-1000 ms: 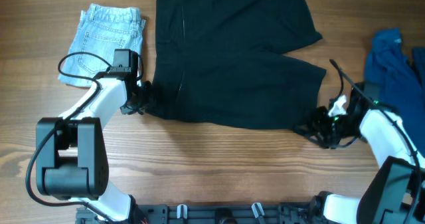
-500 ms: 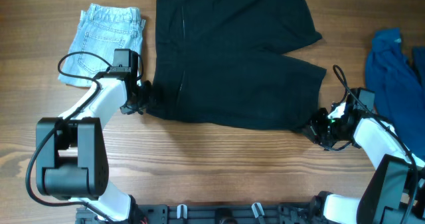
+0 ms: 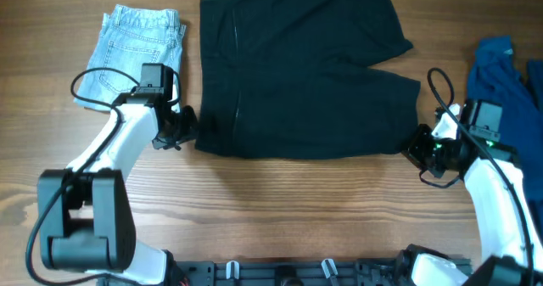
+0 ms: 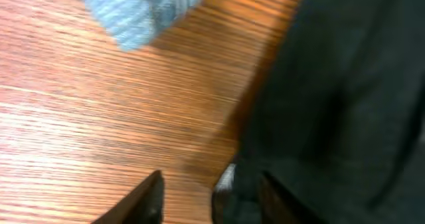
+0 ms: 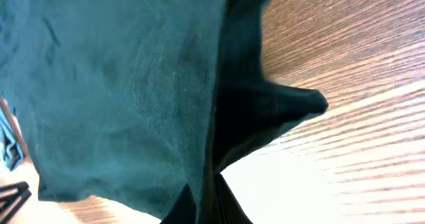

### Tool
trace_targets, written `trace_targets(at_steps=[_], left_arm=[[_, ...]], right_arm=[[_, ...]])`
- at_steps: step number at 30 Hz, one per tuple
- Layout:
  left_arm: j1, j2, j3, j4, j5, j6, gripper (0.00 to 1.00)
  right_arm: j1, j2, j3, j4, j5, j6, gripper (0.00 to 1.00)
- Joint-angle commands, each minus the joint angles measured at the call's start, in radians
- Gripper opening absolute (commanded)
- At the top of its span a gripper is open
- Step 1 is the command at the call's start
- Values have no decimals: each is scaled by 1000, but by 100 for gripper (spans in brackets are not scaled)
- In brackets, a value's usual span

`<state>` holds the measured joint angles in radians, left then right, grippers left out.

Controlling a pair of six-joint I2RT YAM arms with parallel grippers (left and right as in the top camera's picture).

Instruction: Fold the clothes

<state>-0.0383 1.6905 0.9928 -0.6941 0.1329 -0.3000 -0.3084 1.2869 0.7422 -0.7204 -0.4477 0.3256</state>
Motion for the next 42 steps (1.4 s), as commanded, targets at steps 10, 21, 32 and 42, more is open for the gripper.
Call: trace_targets(at_steps=[10,21,32,42], left_arm=[[-69,-3,-200,101,139,-315,59],[-68,-60,-225,13,200,-306,4],[-69,-847,-219,-346,131,-231,4],[-69,-1064,-64,-568,34,-232,4]], right_arm=[[2,-34,15,-35,15,-64,4],[2,-37,116,-111,50,-64,4],[0,-111,575,-531,183,-141,4],[0,-127,679,-534,134,-112,4]])
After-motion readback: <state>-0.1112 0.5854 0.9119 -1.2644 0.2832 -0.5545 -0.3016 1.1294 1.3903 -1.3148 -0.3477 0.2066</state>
